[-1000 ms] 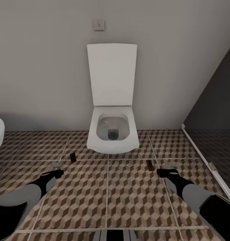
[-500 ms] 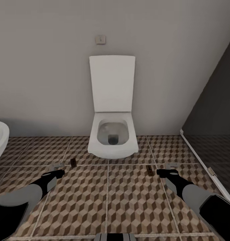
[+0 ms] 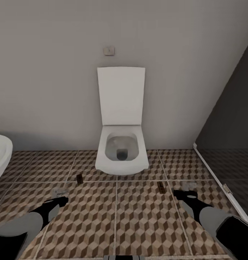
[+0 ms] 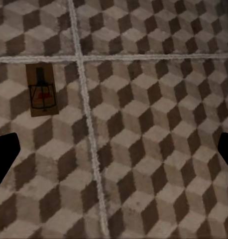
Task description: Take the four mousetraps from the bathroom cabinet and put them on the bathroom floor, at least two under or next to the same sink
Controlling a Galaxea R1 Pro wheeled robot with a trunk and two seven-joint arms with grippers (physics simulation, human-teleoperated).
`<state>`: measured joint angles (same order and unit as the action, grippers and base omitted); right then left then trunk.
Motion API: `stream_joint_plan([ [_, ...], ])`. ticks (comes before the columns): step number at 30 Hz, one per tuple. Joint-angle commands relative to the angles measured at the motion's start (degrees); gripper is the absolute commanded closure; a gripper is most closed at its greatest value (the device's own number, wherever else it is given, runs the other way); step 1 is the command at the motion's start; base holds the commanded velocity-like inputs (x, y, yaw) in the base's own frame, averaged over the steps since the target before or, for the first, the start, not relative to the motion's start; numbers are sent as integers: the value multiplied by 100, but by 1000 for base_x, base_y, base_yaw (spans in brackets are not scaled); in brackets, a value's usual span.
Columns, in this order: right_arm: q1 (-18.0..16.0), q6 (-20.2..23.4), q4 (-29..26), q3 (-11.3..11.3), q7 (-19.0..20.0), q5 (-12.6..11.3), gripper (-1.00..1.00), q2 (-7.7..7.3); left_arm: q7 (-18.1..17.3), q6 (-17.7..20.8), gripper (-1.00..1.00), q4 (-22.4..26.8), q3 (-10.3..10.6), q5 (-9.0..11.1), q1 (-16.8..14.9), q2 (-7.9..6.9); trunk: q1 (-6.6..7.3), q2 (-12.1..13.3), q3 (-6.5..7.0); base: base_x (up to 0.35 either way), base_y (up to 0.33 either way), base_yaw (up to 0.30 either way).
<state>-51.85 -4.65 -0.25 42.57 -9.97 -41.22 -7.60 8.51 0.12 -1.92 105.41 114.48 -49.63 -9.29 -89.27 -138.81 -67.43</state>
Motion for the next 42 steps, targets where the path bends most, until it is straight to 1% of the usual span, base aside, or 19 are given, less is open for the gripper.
stream_joint_plan([
  [1, 85, -71, 11, 50, -13, -51, -100, -2, 26, 0, -100, 14, 51, 39, 120, 17, 24, 40, 15, 0, 0, 0],
  [3, 169, -123, 19, 50, -13, -49, -100, -3, 26, -1, -100, 23, 54, 39, 240, 42, 68, 120, 51, 0, 0, 0],
  [5, 328, -186, 28, 50, -13, -40, -100, -4, 27, -2, -100, 46, 57, 38, 482, 84, 112, 200, 87, 0, 0, 0],
  [11, 598, -218, 42, 50, -9, -23, -100, -14, 27, -3, -100, 119, 58, 39, 809, 123, 243, 441, 194, 0, 0, 0],
  [14, 773, -227, 46, 54, -8, -16, -100, -21, 28, -3, -100, 198, 58, 39, 963, 127, 309, 561, 248, 0, 0, 0],
  [15, 899, -239, 46, 55, -7, -14, -100, -33, 28, -3, -100, 256, 57, 39, 1076, 123, 331, 602, 266, 0, 0, 0],
  [16, 899, -239, 46, 55, -7, -14, -100, -33, 28, -3, -100, 256, 57, 39, 1076, 123, 353, 642, 284, 0, 0, 0],
  [17, 1026, -252, 47, 56, -6, -12, -100, -55, 28, -3, -100, 299, 54, 39, 1197, 119, 375, 682, 302, 0, 0, 0],
  [19, 1148, -269, 45, 57, -6, -11, -100, -75, 28, -3, -100, 329, 54, 39, 1321, 116, 419, 762, 338, 0, 0, 0],
  [30, 1735, -382, 42, 70, 8, 4, -100, -107, 28, -14, -100, 474, 58, 39, 2012, 115, 661, 1203, 535, 0, 0, 0],
  [31, 1826, -408, 39, 83, 15, 20, -100, -102, 28, -20, -100, 489, 58, 39, 2120, 114, 683, 1243, 553, 0, 0, 0],
  [34, 1947, -432, 38, 109, 22, 77, -100, -92, 26, -28, -100, 503, 58, 39, 2264, 108, 748, 1364, 607, 0, 0, 0],
  [42, 2236, -461, 34, 142, 31, 375, -100, -66, 20, -43, -100, 514, 58, 39, 2540, 70, 924, 1684, 751, 0, 0, 0],
])
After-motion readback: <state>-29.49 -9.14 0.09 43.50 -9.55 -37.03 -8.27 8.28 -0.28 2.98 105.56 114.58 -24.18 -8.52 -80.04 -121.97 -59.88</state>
